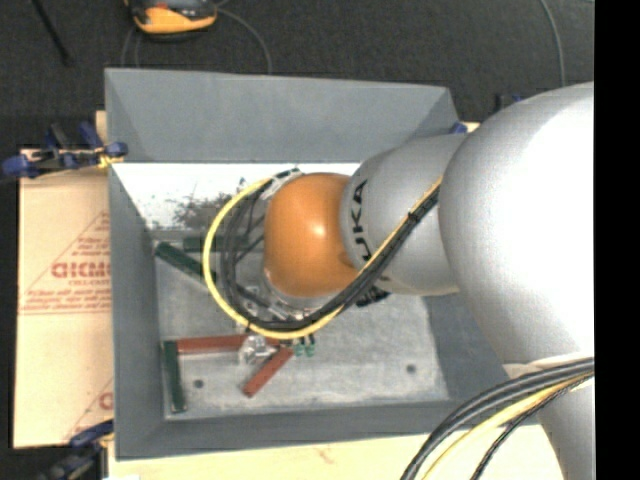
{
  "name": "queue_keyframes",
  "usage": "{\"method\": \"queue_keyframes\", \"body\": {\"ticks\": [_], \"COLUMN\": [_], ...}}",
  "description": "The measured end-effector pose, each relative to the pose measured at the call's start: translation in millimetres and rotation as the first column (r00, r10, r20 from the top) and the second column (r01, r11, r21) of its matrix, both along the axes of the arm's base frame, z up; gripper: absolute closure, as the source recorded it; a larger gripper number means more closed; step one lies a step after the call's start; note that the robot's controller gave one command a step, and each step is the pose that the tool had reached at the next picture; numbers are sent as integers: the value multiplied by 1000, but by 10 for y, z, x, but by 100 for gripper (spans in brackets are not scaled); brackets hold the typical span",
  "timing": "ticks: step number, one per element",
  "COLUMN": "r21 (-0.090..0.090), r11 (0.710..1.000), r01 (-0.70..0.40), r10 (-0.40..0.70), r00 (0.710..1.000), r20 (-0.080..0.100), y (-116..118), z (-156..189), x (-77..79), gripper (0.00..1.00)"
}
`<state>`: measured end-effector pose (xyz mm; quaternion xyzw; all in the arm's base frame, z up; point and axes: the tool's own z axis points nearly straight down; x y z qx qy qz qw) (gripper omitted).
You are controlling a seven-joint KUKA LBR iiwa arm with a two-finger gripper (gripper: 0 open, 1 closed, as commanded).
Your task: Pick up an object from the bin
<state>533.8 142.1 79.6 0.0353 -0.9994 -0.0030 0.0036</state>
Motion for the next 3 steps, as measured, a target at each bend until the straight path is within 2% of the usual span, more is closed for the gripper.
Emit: {"method": "queue_keyframes", "body": {"ticks": [1,2,3], "r21": [-4,-1,-2], "r11": [1000,1000,1000], "r01": [6,15,16], "r10": [-6,-15,-16], "r00": [1000,1000,1000], "r20": [3,20,13], "y": [-76,-70,-106], "z": [319,526,51], "x": [108,289,303], "gripper": [100,100,100]}}
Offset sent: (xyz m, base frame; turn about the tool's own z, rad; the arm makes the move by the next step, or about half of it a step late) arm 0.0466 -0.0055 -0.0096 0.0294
